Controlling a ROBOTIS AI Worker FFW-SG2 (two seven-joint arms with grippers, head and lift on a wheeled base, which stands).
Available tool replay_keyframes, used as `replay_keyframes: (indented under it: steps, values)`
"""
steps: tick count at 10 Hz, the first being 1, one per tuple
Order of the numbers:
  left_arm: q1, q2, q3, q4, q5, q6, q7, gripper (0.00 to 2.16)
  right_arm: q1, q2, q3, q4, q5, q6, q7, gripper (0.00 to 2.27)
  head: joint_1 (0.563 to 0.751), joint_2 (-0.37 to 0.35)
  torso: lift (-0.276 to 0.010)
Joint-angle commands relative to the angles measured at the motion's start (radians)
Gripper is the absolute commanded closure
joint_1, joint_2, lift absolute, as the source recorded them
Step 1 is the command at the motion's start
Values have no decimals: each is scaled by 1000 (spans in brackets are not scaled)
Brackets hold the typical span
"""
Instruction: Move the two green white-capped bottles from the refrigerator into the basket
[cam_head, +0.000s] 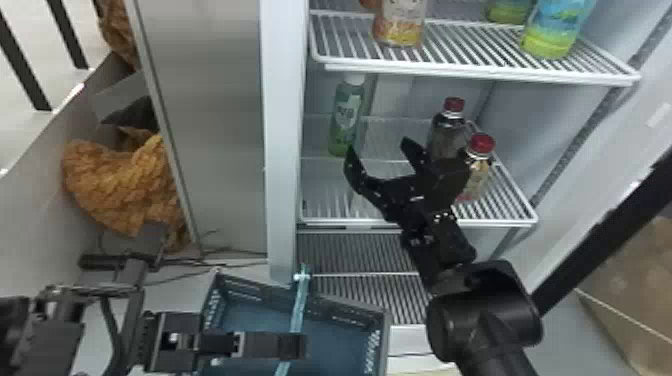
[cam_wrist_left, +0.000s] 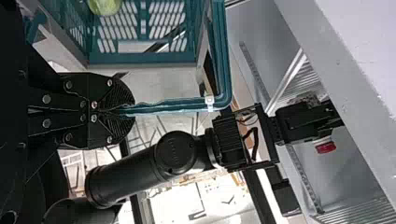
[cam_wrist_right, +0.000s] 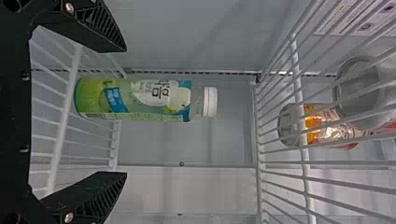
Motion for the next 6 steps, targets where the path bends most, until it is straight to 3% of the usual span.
replay_keyframes:
  steps: [1,6]
  values:
    - [-1,0,-2,-1,-2,1,1,1161,-44,-2,13,40,3,0,-10,90,695,-145,-263]
    - [-8,0,-6,4,0,1,1,1161,-177,-6,93,202,-7,0,-73,73,695,-125,-263]
